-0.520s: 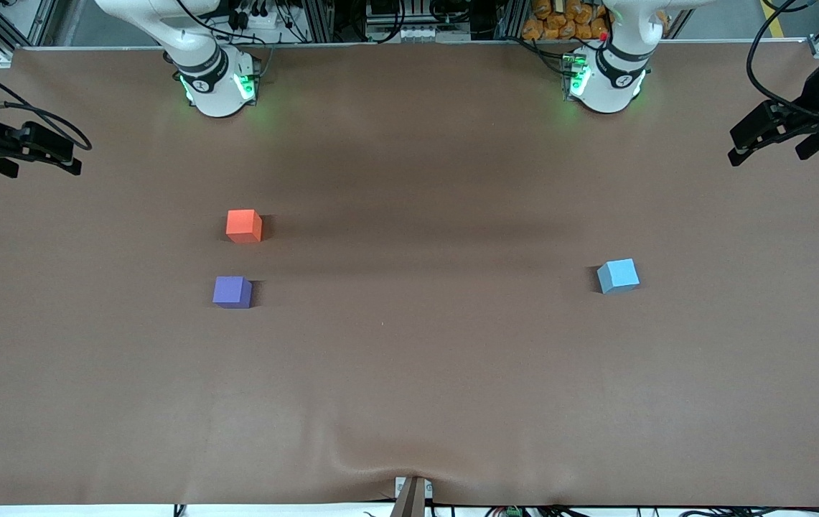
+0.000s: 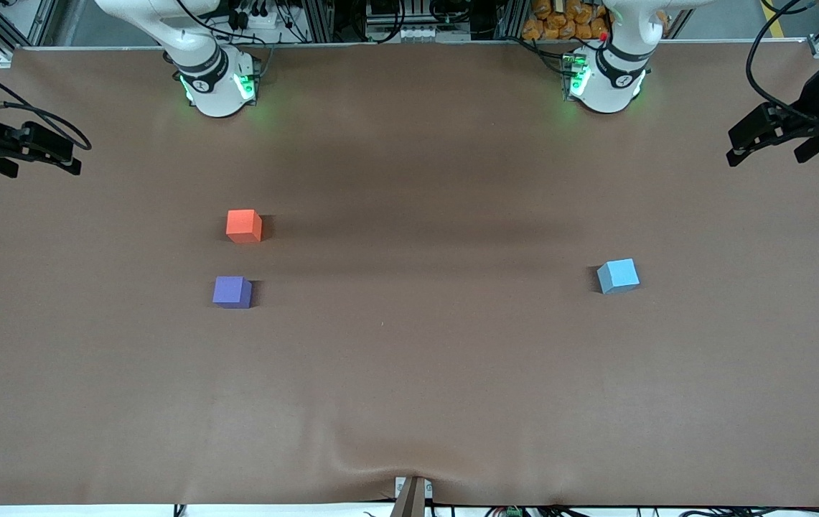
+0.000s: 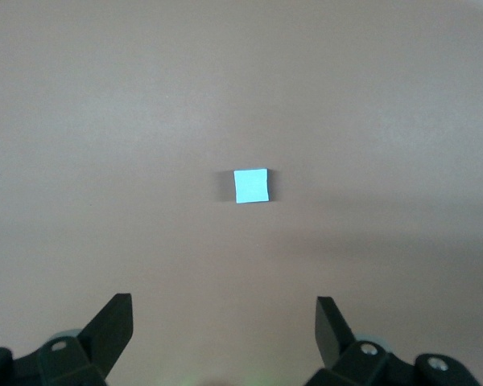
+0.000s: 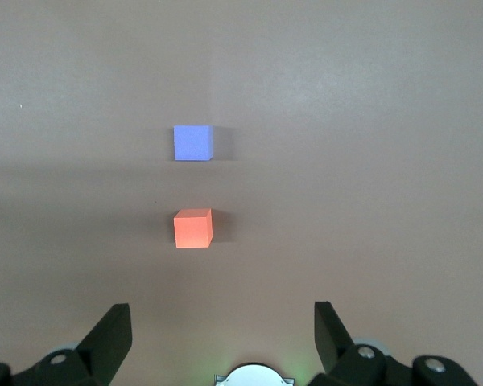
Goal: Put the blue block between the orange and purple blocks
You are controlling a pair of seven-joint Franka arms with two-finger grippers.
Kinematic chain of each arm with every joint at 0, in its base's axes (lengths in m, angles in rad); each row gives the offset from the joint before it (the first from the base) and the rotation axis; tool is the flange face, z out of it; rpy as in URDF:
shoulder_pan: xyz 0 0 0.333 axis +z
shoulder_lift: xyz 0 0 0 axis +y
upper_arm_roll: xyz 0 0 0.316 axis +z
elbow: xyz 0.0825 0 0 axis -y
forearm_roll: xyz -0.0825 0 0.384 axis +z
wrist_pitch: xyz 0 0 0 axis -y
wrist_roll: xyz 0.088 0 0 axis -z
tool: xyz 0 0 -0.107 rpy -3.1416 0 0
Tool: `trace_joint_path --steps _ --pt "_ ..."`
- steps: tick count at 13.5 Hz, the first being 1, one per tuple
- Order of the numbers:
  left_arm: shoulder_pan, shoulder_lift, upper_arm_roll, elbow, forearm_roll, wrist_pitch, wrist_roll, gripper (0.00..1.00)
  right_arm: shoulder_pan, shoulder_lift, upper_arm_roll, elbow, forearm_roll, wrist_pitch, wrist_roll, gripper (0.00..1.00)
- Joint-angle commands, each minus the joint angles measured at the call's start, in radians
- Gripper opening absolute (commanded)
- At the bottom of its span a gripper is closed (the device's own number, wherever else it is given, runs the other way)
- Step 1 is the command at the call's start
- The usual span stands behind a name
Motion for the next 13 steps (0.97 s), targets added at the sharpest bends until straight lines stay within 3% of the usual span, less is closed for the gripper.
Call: trace_joint_path --steps 1,13 --pt "-0.002 0.016 0.005 0.025 -0.011 -0.035 0.028 1.00 0.003 0.005 -0.002 0.015 -0.001 -0.011 -0.008 1.00" --pt "0.012 0.013 0.005 0.008 -0.012 -0.049 0.025 1.00 0.000 0.006 -0.002 0.015 0.004 -0.011 -0.008 1.00"
